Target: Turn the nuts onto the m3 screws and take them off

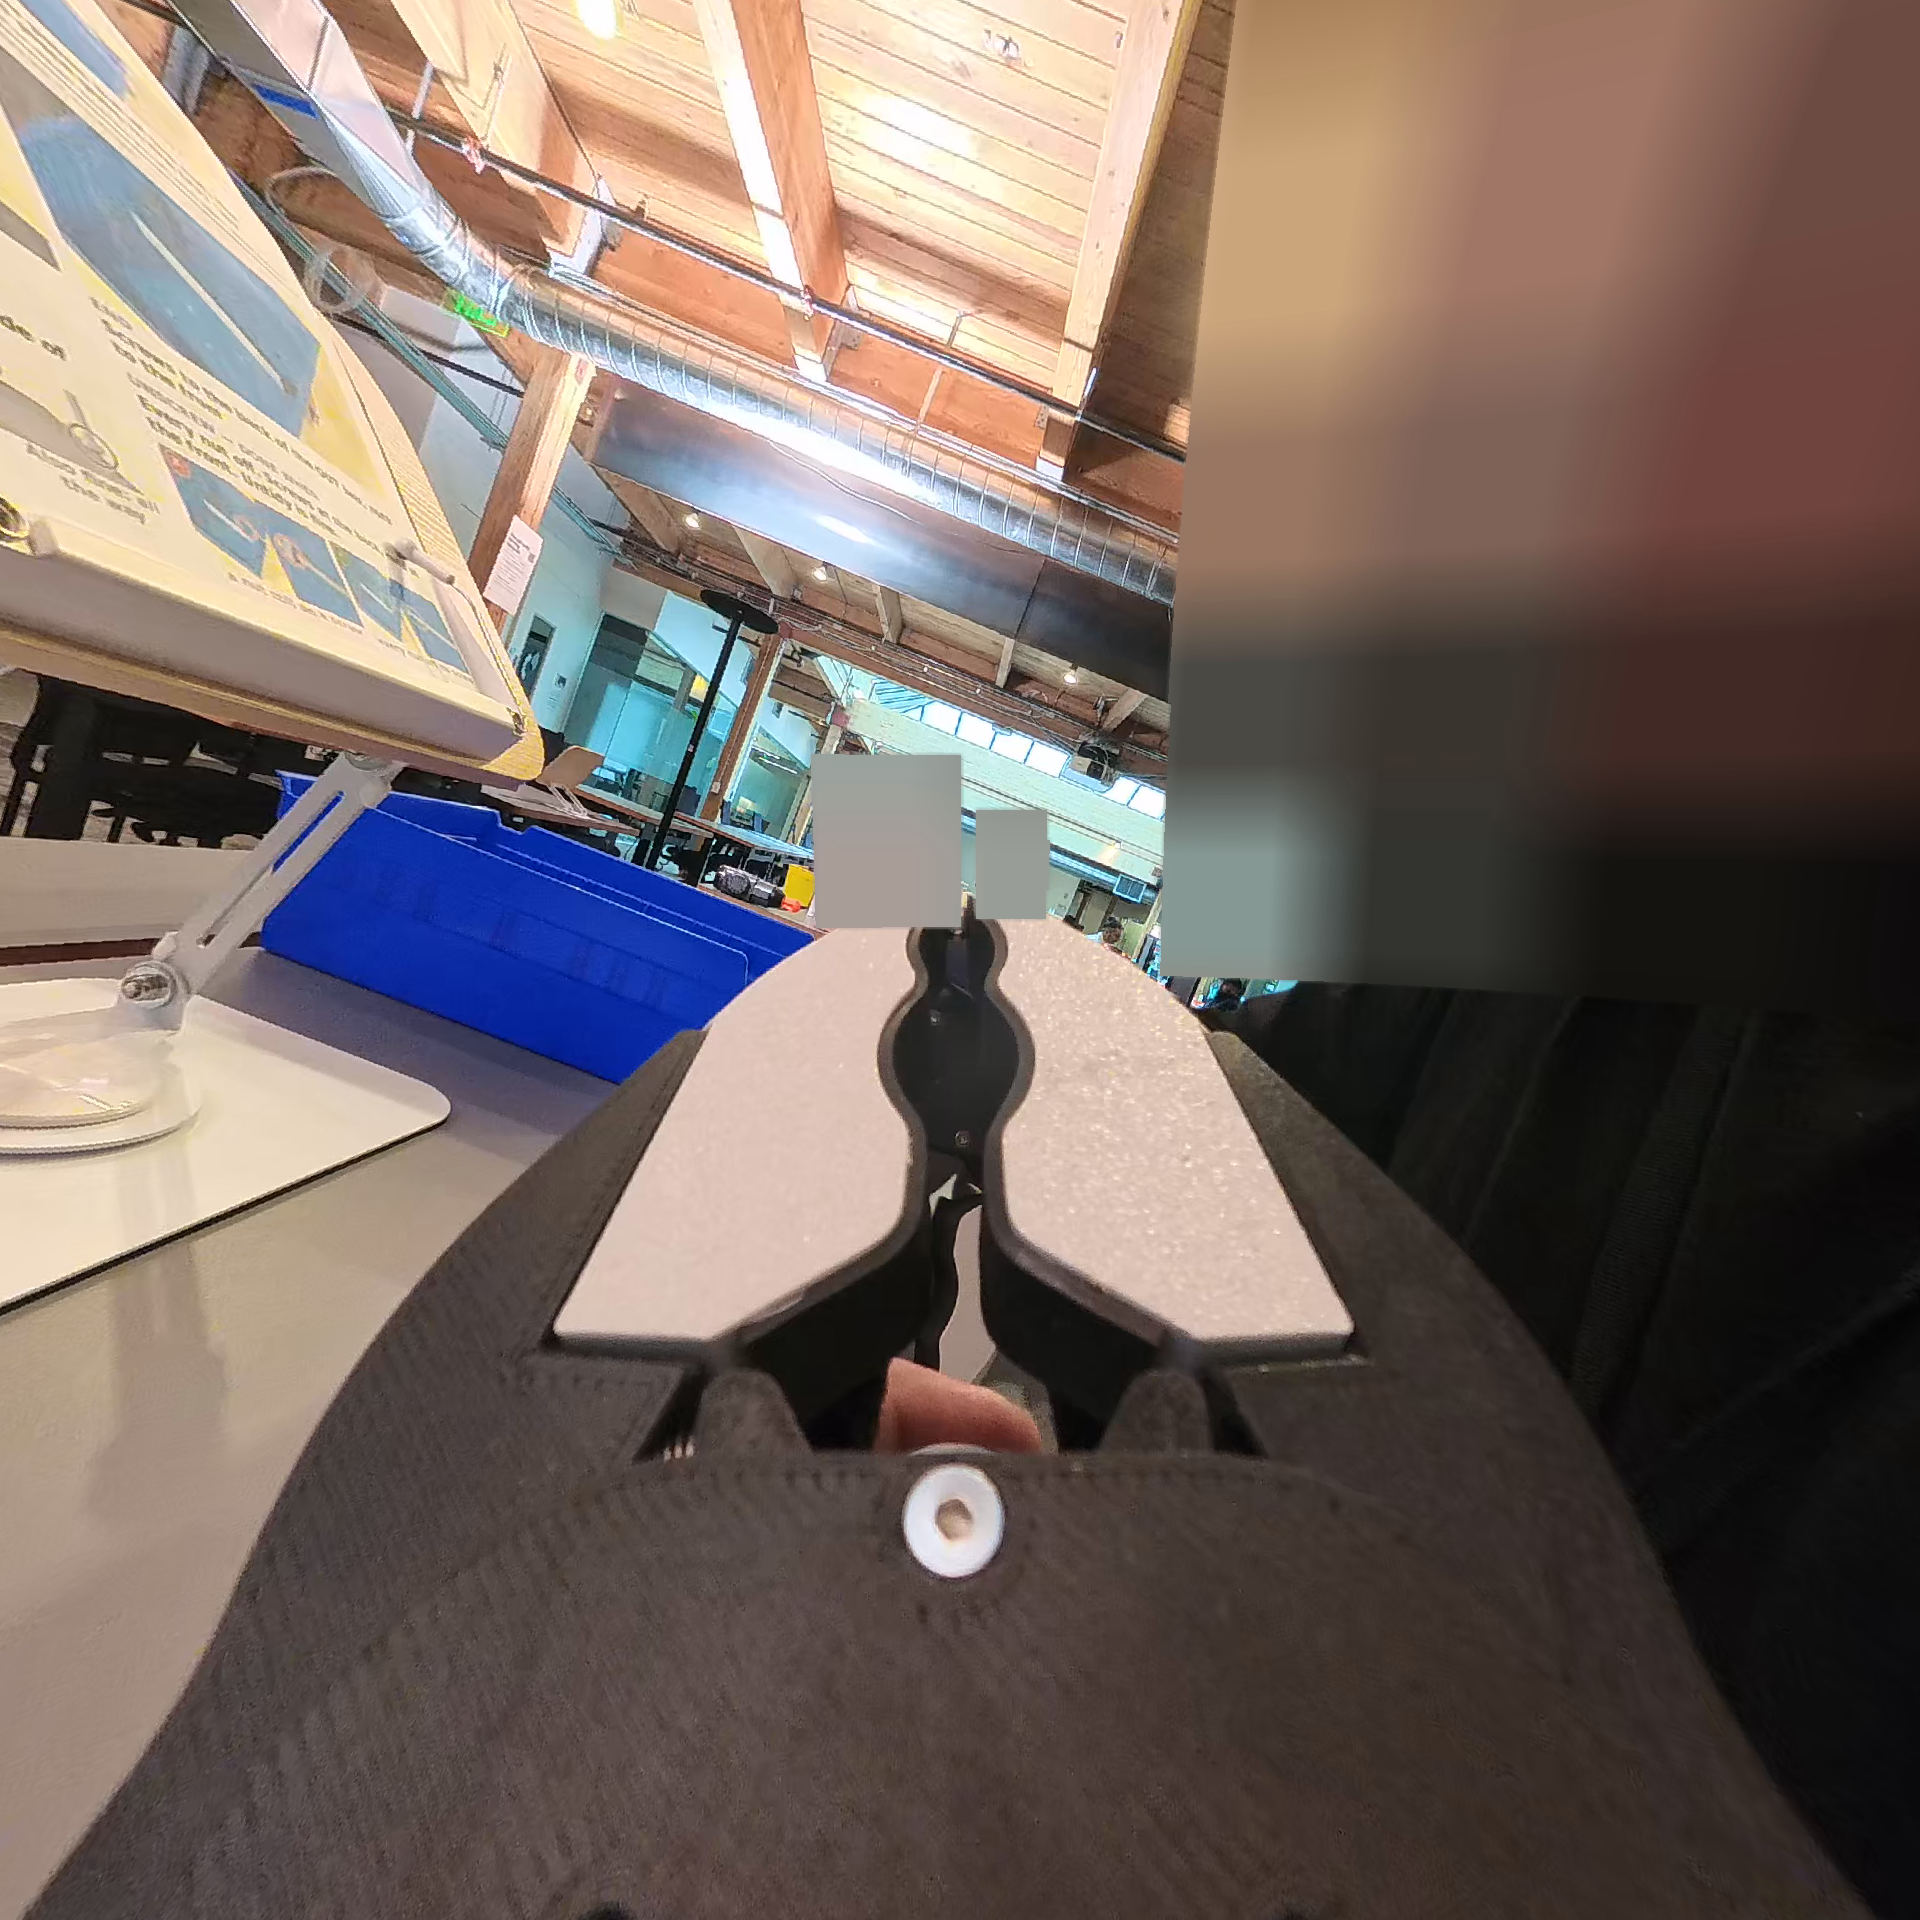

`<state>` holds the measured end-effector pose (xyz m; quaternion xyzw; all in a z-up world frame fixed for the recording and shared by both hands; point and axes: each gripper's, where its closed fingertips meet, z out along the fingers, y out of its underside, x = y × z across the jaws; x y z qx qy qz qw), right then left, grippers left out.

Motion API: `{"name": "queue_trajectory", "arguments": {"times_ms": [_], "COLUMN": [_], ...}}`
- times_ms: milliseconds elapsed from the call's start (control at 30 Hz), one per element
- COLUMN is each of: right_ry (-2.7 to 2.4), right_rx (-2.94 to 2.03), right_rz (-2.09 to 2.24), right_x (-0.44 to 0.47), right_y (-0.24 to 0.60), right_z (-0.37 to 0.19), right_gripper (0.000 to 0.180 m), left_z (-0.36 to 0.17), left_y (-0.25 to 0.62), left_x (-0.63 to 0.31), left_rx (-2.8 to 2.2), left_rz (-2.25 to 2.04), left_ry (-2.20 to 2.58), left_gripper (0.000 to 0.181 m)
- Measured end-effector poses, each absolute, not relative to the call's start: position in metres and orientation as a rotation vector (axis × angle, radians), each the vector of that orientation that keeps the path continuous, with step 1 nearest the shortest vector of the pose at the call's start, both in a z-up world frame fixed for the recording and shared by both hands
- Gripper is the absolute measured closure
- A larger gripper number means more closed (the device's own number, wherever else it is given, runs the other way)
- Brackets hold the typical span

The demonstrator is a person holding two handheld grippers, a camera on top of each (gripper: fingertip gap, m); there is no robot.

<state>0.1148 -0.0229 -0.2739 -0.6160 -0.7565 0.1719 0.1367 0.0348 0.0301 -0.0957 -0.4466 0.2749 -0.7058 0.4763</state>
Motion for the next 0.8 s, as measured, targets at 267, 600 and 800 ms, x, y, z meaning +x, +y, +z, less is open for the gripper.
{"name": "queue_trajectory", "arguments": {"times_ms": [267, 600, 800], "right_ry": [-2.369, -2.471, -2.406], "right_rx": [-1.650, -1.519, -1.508], "right_rz": [0.501, 0.506, 0.536], "right_x": [0.1170, 0.1193, 0.1192], "right_y": [-0.0259, -0.0286, -0.0285], "right_z": [-0.2742, -0.2745, -0.2737], "right_gripper": [0.173, 0.175, 0.177], "left_z": [-0.0970, -0.0999, -0.1000], "left_y": [0.0298, 0.0308, 0.0306], "left_x": [0.0367, 0.0401, 0.0420], "left_rx": [-1.097, -1.107, -1.105], "left_rz": [-1.730, -1.736, -1.745], "left_ry": [0.675, 0.674, 0.667], "left_gripper": [0.178, 0.178, 0.178]}}
